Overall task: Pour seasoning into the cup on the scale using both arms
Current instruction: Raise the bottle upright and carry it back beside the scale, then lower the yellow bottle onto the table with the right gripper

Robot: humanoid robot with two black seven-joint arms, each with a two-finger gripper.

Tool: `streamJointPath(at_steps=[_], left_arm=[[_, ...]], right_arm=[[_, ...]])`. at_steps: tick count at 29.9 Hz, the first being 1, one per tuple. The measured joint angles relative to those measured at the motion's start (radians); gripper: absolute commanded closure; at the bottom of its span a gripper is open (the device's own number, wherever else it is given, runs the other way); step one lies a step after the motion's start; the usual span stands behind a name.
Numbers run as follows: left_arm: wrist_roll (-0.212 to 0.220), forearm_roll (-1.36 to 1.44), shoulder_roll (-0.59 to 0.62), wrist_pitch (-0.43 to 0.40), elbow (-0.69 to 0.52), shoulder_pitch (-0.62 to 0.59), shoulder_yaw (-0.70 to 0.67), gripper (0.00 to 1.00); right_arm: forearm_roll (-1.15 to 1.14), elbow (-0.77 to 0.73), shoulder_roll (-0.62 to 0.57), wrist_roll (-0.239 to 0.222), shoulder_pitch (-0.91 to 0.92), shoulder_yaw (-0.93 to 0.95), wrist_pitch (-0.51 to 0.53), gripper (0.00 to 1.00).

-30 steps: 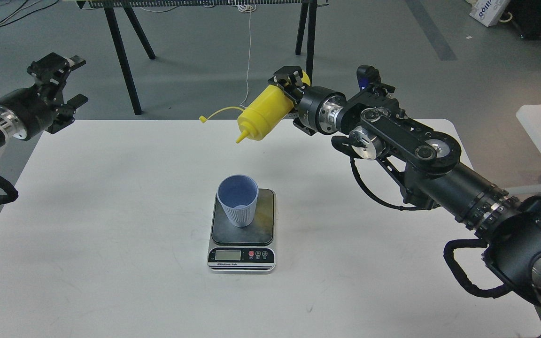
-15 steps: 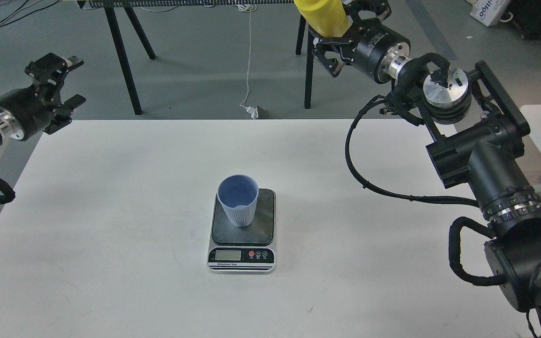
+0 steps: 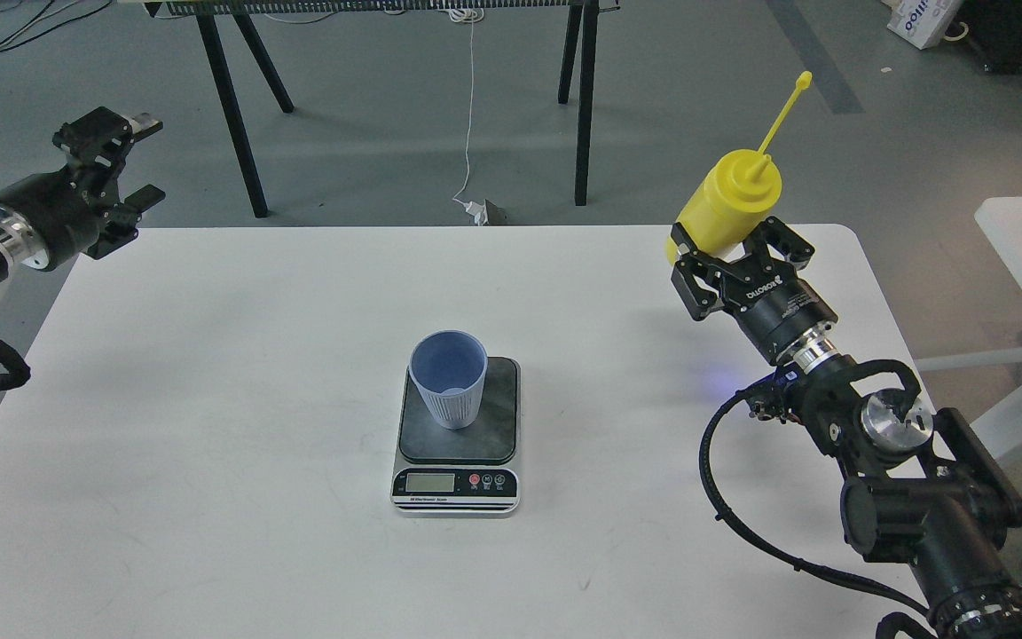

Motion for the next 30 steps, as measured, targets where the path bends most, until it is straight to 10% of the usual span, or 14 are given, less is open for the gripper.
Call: streamJointPath(at_steps=[30], left_arm=[[0.000, 0.000, -0.010, 0.000, 0.001, 0.013, 0.000, 0.01]], right_arm=[[-0.002, -0.080, -0.007, 0.000, -0.190, -0.053, 0.023, 0.48]])
